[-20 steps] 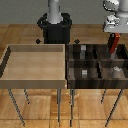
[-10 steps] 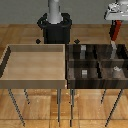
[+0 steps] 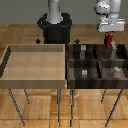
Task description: Place the box of cereal into the appropriate compartment.
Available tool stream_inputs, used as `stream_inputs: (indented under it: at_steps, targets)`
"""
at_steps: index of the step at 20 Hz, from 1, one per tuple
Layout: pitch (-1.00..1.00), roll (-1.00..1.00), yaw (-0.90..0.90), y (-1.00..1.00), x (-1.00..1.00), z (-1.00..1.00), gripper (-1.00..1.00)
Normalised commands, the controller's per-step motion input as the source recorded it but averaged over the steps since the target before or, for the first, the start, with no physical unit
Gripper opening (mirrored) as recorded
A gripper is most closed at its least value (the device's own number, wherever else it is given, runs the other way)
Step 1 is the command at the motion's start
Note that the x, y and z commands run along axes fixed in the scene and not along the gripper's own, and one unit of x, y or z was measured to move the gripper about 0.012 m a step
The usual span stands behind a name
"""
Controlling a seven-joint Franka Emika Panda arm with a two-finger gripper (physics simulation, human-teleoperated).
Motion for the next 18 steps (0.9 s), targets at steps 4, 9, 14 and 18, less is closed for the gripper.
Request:
stream_inputs:
  at_steps: [4,9,14,18]
  targets:
    - [0.0,0.0,0.0,0.0,0.0,-1.0,-1.0]
    - [0.0,0.0,0.0,0.0,0.2,-0.8,-1.0]
    - [0.0,0.0,0.0,0.0,0.8,0.0,-1.0]
    - [0.0,0.0,0.0,0.0,0.25,-0.5,-1.0]
